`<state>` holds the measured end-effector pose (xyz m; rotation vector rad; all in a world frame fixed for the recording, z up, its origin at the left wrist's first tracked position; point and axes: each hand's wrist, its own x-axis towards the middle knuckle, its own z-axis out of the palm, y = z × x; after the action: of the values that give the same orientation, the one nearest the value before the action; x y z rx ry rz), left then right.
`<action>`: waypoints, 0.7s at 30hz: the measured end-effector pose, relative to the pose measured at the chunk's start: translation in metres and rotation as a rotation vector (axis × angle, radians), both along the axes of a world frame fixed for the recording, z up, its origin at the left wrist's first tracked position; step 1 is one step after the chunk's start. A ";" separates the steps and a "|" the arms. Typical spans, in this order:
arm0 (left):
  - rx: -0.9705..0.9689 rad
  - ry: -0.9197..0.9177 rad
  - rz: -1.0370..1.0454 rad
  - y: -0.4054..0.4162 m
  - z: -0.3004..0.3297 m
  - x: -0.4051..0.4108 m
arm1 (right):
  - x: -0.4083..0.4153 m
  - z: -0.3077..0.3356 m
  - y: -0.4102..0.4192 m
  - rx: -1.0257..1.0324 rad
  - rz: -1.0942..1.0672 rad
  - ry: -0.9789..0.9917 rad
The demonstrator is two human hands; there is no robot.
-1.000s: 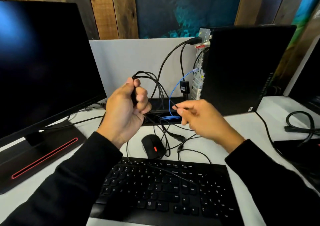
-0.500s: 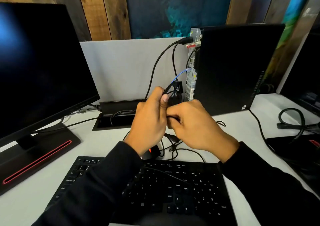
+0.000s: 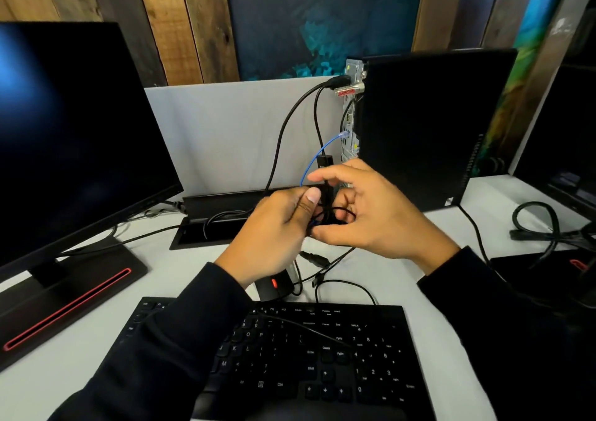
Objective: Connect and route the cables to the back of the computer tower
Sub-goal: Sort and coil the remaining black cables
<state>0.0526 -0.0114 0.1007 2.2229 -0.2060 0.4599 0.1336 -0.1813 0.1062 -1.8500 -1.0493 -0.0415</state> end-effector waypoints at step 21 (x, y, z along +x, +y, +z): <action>-0.880 0.269 -0.477 0.020 -0.010 0.003 | 0.019 -0.003 -0.018 0.370 0.238 0.656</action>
<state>0.0551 0.0086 0.0911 1.2898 -0.3064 -0.0332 0.1523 -0.1989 0.1035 -1.2565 -0.7229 0.4535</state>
